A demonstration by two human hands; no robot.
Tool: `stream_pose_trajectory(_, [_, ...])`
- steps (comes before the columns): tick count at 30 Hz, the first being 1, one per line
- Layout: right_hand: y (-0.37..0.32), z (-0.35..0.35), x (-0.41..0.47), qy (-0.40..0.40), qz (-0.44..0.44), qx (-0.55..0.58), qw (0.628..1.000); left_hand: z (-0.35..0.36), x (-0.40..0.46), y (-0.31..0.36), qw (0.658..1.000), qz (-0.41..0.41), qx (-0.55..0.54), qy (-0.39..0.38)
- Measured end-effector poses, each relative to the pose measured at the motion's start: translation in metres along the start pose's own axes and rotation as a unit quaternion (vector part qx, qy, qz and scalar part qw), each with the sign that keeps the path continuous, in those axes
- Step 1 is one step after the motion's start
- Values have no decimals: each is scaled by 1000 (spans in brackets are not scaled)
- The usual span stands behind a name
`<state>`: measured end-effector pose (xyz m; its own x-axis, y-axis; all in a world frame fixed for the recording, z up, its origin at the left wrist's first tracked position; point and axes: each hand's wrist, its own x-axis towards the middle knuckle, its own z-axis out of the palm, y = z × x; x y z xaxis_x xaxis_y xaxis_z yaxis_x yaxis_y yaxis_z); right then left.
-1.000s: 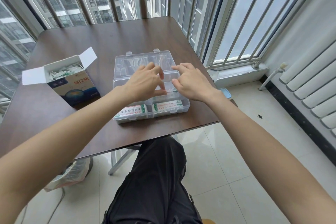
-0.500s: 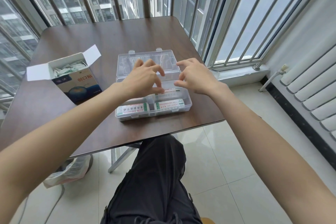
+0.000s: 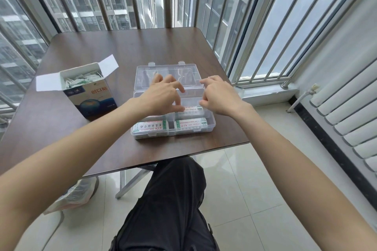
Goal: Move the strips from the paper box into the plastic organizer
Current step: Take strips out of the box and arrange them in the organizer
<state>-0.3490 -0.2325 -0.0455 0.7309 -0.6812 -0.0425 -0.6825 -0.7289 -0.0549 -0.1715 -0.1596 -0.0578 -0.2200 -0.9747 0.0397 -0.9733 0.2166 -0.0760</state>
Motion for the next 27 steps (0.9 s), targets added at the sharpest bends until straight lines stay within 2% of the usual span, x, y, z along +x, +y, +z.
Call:
stream_pose_trajectory(6, [0,4,-2,-15,9,48,999,4,-2,-2,999,11,-16,26])
stream_pose_trajectory(10, [0,3,0,7,24,89,996,0,-13,-8,994,25,-64,82])
stream_pose_trajectory(14, [-5,-16,-2,72,22,169,983,-17,-49,-20,968,10,-143,204])
stream_pose_trajectory(17, [-29,-35,1,99,-17,301,948,-32,-86,-43,934,-32,-175,310])
stream_pose_trajectory(19, [-54,-41,11,80,-56,385,918,-36,-111,-69,923,-80,-161,340])
stream_pose_trajectory(20, [-69,-44,17,63,-75,422,901,-38,-121,-84,927,-110,-146,326])
stream_pose_trajectory(22, [-102,-49,35,43,-125,469,873,-40,-143,-113,944,-184,-110,250])
stream_pose_trajectory(23, [-111,-50,42,43,-142,463,874,-37,-145,-120,950,-220,-101,199])
stream_pose_trajectory(25, [-133,-54,62,53,-166,403,898,-33,-149,-132,948,-273,-107,125])
stream_pose_trajectory(27, [-160,-56,85,62,-186,310,930,-23,-153,-141,938,-303,-142,93])
